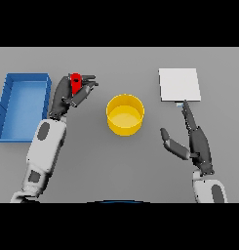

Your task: Pick up the red beaker and tilt it to pour out 1 green nut into yellow bowl. Pick up the yellow bowl and place it on the metallic measuring scale.

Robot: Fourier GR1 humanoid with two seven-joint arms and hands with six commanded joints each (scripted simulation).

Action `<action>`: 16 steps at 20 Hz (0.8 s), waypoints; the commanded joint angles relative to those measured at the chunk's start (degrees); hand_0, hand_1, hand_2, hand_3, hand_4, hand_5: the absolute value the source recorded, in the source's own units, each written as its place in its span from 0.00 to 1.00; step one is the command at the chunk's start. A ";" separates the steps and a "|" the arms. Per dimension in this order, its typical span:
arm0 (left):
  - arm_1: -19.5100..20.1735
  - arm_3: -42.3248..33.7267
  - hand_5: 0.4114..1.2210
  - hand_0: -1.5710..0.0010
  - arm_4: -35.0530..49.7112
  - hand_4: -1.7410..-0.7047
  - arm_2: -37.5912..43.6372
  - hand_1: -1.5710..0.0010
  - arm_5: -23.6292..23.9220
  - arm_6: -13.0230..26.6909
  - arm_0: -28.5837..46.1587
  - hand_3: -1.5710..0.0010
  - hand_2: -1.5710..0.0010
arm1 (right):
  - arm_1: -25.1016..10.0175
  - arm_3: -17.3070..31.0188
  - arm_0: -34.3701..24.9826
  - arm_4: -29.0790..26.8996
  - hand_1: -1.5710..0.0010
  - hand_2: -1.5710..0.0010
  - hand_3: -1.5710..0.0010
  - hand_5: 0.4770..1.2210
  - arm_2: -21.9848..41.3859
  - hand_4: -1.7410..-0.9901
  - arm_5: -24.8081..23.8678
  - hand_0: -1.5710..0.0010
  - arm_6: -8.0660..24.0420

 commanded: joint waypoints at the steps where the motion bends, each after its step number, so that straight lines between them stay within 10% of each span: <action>1: 0.75 -0.24 0.89 0.01 -0.39 0.02 -0.35 0.01 -0.26 0.46 -0.17 0.01 0.01 | -0.17 -0.03 -0.44 0.34 1.00 1.00 1.00 0.24 -0.15 0.69 -0.37 1.00 -0.18; 16: 12.97 -1.89 0.91 0.00 -21.88 0.00 -21.62 0.00 -6.86 12.51 -10.70 0.00 0.00 | 0.22 0.04 -1.05 0.60 1.00 1.00 1.00 0.26 0.33 0.74 -0.01 1.00 2.79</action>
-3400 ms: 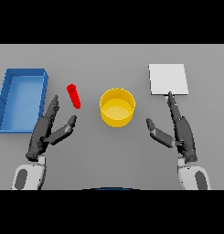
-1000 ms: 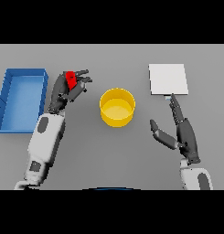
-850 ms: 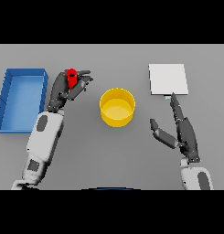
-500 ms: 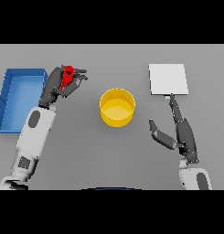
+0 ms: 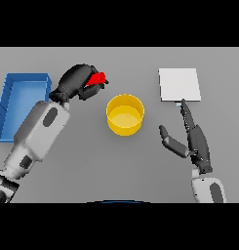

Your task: Pick up the red beaker and tilt it to pour out 1 green nut into yellow bowl. Pick up the yellow bowl and place it on the metallic measuring scale.

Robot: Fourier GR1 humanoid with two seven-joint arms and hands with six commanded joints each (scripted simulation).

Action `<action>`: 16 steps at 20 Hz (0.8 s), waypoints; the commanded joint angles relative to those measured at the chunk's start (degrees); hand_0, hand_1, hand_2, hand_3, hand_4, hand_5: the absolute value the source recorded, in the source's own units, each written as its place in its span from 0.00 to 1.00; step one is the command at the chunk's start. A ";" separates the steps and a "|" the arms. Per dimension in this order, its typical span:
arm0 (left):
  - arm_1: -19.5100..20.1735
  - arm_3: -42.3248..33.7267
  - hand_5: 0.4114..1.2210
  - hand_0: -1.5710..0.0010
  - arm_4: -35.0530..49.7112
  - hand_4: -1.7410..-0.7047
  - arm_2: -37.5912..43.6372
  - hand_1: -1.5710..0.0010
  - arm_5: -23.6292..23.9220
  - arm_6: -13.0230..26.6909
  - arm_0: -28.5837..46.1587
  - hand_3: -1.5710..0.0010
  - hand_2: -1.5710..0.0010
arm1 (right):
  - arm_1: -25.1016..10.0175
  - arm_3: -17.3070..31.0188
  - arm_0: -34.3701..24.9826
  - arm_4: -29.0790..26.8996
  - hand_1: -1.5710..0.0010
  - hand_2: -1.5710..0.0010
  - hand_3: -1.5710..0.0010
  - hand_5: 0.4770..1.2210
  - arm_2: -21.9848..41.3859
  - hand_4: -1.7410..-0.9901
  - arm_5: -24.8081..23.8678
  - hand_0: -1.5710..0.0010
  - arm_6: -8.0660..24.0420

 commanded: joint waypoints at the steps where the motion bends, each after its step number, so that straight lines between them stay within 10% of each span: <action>1: 0.69 -0.05 0.93 0.00 -2.25 0.00 -2.15 0.00 -0.33 0.06 -0.60 0.00 0.00 | -0.07 -0.65 0.91 -0.52 1.00 1.00 1.00 0.26 -0.04 0.75 0.32 1.00 -0.97; 7: 2.42 2.62 0.98 0.00 -13.93 0.04 -13.77 0.00 -6.65 3.94 -7.28 0.05 0.00 | 0.25 -1.45 0.91 -0.89 1.00 1.00 1.00 0.27 0.03 0.73 0.46 1.00 0.39; 16: 3.16 8.01 1.00 0.00 -25.17 0.02 -25.19 0.00 -14.52 -4.54 -17.61 0.09 0.00 | 1.61 -0.14 1.09 -1.64 1.00 1.00 1.00 0.19 -0.36 0.69 -0.20 1.00 -0.08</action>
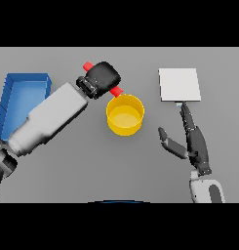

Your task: Pick up the red beaker and tilt it to pour out 1 green nut into yellow bowl. Pick up the yellow bowl and place it on the metallic measuring scale.

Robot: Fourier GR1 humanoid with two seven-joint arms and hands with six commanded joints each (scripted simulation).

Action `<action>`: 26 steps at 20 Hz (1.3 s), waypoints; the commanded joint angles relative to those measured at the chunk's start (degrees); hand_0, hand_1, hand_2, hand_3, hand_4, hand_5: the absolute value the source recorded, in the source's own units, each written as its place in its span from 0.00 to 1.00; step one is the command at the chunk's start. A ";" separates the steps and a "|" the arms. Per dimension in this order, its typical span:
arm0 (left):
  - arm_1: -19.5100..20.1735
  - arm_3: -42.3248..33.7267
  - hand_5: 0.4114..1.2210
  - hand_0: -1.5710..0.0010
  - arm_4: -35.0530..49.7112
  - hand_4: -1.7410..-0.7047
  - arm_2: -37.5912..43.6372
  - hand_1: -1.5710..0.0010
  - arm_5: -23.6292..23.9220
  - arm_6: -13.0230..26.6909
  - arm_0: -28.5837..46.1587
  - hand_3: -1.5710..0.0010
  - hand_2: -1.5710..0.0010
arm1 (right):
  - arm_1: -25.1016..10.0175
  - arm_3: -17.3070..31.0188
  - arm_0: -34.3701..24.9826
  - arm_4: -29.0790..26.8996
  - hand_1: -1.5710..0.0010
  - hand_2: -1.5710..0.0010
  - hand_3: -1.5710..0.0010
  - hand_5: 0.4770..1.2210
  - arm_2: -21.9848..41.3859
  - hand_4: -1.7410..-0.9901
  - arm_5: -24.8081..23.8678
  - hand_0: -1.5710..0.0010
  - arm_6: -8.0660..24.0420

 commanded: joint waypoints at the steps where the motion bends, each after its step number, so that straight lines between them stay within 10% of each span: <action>1: 0.13 0.64 1.00 0.00 -1.25 0.01 -1.20 0.00 0.30 -0.86 -0.48 0.07 0.00 | -0.13 -0.61 0.13 0.15 1.00 1.00 1.00 0.18 -0.04 0.69 -0.23 1.00 -0.67; 26: -0.68 10.22 1.00 0.00 -24.42 0.01 -20.53 0.00 3.87 -14.79 -25.45 0.00 0.00 | 0.75 -0.91 0.19 2.21 1.00 1.00 1.00 0.12 0.57 0.81 -2.06 1.00 -0.80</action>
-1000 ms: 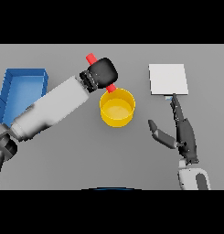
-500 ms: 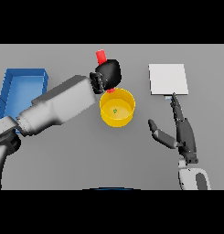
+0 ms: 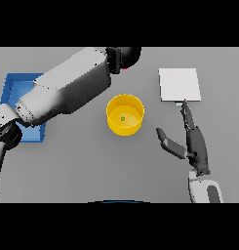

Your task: Pick up the red beaker and tilt it to pour out 1 green nut into yellow bowl. Pick up the yellow bowl and place it on the metallic measuring scale.

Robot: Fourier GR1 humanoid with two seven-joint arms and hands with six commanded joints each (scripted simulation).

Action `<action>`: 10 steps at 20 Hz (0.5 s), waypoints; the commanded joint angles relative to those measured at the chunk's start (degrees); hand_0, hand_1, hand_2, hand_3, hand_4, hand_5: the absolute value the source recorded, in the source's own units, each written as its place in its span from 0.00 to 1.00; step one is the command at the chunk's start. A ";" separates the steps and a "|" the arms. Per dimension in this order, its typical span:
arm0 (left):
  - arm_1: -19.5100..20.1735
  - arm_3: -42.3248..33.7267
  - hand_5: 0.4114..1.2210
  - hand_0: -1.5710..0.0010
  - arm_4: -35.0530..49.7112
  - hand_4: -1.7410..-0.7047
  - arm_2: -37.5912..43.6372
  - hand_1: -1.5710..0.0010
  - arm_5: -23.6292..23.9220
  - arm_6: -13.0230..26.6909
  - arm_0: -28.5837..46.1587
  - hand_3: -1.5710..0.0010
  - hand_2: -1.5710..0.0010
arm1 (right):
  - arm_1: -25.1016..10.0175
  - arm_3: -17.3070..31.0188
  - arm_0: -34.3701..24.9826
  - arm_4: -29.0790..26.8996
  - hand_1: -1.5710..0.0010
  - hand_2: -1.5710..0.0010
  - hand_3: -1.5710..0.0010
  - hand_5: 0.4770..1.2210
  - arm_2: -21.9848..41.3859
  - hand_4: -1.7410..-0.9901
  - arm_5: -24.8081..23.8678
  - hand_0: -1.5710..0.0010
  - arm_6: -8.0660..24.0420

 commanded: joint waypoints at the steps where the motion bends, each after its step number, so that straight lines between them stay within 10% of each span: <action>1: 0.67 1.36 1.00 0.00 0.87 0.01 1.67 0.00 -0.25 -0.01 -1.69 0.00 0.00 | 0.34 0.25 -0.59 0.52 1.00 1.00 1.00 0.11 0.36 0.81 -0.29 1.00 0.02; 10: 10.28 20.10 1.00 0.00 22.51 0.01 31.91 0.00 -3.11 10.97 -9.23 0.04 0.00 | -0.52 0.89 -0.84 -1.69 1.00 1.00 1.00 0.14 0.37 0.85 2.19 1.00 -2.04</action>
